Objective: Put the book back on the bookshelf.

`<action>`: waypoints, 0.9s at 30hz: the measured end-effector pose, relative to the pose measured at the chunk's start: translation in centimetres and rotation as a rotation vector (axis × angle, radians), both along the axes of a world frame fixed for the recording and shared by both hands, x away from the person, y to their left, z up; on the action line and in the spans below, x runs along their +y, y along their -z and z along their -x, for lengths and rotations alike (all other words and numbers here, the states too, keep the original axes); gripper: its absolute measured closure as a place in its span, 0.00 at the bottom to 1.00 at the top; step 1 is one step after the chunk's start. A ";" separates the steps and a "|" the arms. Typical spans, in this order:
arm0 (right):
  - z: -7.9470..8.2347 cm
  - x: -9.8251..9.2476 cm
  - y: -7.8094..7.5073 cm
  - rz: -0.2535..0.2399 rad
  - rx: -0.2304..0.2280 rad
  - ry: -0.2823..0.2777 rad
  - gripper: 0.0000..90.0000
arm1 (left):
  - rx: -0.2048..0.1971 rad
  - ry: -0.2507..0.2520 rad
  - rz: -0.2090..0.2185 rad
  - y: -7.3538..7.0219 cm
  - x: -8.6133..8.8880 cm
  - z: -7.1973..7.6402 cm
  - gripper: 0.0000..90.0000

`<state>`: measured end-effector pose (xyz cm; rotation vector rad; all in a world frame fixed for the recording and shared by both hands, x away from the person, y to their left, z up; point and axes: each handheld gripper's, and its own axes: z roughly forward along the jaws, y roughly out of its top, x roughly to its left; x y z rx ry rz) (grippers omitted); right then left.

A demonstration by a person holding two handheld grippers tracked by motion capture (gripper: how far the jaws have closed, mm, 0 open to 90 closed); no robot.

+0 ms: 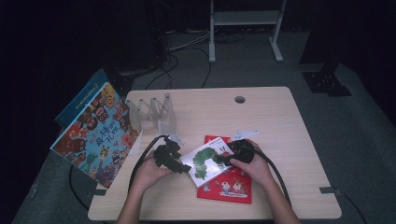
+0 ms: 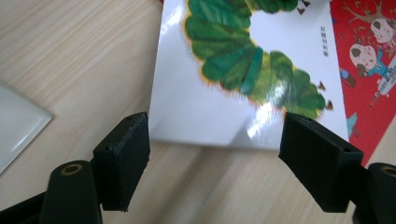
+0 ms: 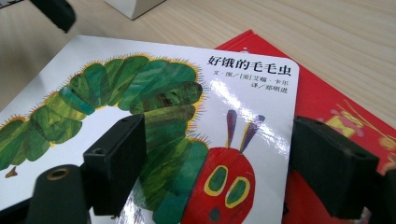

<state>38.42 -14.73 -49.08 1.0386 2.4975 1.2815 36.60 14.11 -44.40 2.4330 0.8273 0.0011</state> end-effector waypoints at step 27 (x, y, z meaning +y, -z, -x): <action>8.3 -1.0 -0.4 0.121 -0.043 0.002 0.25 | 0.059 -0.002 0.016 2.1 -0.8 -0.8 0.13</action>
